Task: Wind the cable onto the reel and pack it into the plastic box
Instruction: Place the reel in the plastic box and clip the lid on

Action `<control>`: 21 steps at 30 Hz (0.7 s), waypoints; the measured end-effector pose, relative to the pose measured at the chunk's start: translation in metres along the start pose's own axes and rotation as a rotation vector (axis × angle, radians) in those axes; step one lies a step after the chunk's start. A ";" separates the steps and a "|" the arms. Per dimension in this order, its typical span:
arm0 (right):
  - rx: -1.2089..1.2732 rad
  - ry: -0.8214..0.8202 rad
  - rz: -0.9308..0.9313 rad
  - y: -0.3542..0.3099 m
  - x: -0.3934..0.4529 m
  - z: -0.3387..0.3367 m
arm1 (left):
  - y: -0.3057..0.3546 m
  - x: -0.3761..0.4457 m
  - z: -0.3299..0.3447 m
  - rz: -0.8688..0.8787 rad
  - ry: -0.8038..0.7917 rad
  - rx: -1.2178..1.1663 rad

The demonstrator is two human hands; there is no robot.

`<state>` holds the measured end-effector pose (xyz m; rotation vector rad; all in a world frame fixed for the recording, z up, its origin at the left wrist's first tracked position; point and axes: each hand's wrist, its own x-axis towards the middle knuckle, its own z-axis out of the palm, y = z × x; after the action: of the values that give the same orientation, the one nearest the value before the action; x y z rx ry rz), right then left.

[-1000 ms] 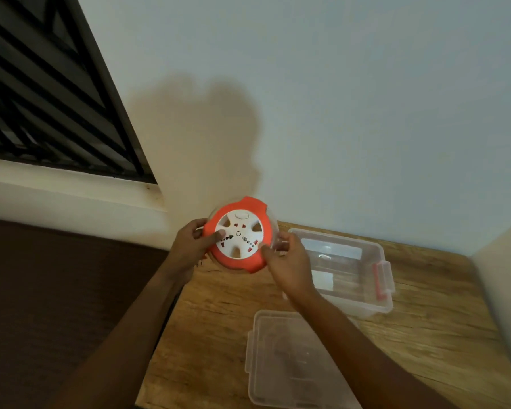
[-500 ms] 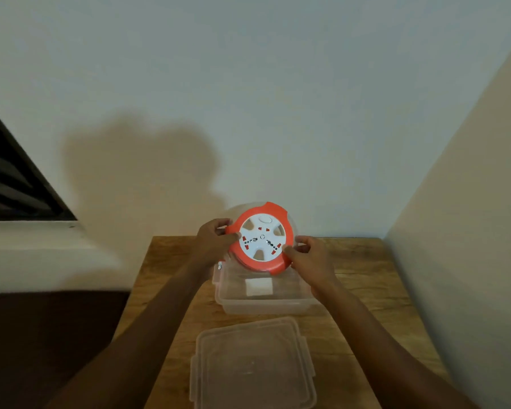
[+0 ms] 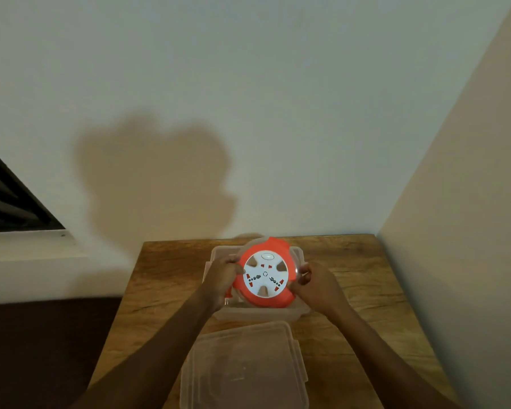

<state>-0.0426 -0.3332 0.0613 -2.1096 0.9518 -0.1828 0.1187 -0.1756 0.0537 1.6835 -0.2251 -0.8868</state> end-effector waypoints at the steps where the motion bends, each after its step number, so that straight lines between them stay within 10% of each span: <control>1: -0.054 0.000 -0.022 -0.002 0.001 0.001 | -0.002 0.001 0.001 -0.005 0.010 -0.004; 21: -0.495 0.031 0.017 0.020 0.010 0.040 | -0.027 0.021 0.009 -0.186 -0.067 0.157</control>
<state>-0.0301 -0.3233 0.0185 -2.5501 1.1191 0.0357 0.1192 -0.1856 0.0195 1.8437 -0.1900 -1.0886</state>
